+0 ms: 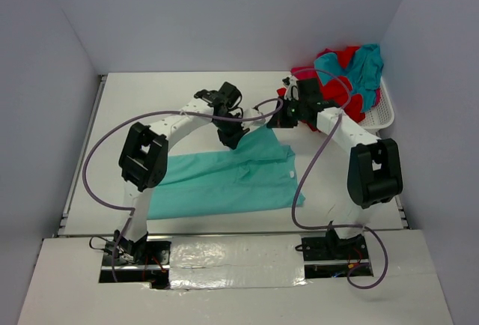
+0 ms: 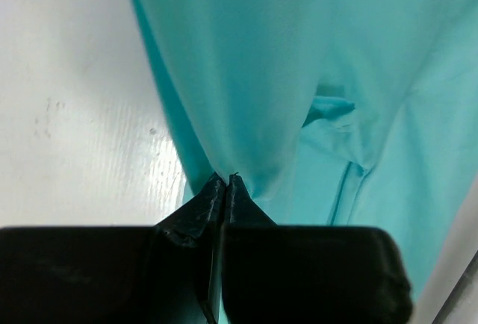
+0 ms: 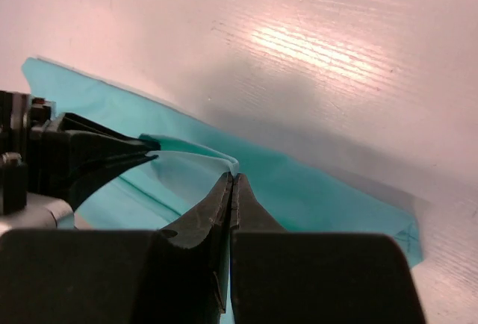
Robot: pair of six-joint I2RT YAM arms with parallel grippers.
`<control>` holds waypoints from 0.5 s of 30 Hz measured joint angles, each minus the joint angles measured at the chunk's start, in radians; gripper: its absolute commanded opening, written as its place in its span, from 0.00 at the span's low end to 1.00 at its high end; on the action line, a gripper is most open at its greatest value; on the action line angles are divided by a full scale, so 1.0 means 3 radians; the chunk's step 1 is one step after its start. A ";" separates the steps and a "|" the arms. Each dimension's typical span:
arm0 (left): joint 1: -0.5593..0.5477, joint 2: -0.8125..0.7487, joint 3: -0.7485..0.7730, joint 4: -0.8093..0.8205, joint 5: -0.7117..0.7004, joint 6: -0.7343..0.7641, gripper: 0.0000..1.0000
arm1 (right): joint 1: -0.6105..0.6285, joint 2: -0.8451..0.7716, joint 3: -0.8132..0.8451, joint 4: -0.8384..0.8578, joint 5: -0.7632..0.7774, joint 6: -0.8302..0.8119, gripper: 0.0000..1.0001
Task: Fold and stack the t-shirts
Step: Fold the other side of the tshirt into a rectangle
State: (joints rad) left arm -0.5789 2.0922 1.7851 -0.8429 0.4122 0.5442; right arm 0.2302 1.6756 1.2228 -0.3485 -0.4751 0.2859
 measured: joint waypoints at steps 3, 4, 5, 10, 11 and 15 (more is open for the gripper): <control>0.0034 0.0005 0.0009 0.0004 -0.0104 -0.0098 0.00 | 0.0001 0.0041 0.0076 -0.0088 0.0034 -0.0083 0.00; 0.0042 0.0005 0.0013 0.0009 -0.0118 -0.0103 0.00 | 0.0001 0.0033 0.0072 -0.0118 0.0037 -0.0094 0.00; 0.0048 0.0005 0.0013 0.0010 -0.0126 -0.0103 0.00 | 0.0001 0.0025 0.0055 -0.0127 0.0037 -0.0104 0.00; 0.0051 -0.0065 -0.0114 -0.0033 0.0084 0.0041 0.00 | 0.0017 -0.0266 -0.0436 -0.0086 0.0006 -0.0083 0.00; 0.0041 -0.0093 -0.0169 -0.0075 0.0149 0.0107 0.00 | 0.0023 -0.0367 -0.0582 -0.0079 -0.0006 -0.0064 0.00; -0.0075 -0.0141 -0.0371 -0.0261 0.0431 0.0345 0.00 | 0.0131 -0.0821 -0.1185 -0.0075 -0.0083 0.0033 0.00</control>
State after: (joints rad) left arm -0.6014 2.0499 1.6737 -0.9211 0.5415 0.6476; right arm 0.2695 1.4292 0.8673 -0.3710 -0.4999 0.2958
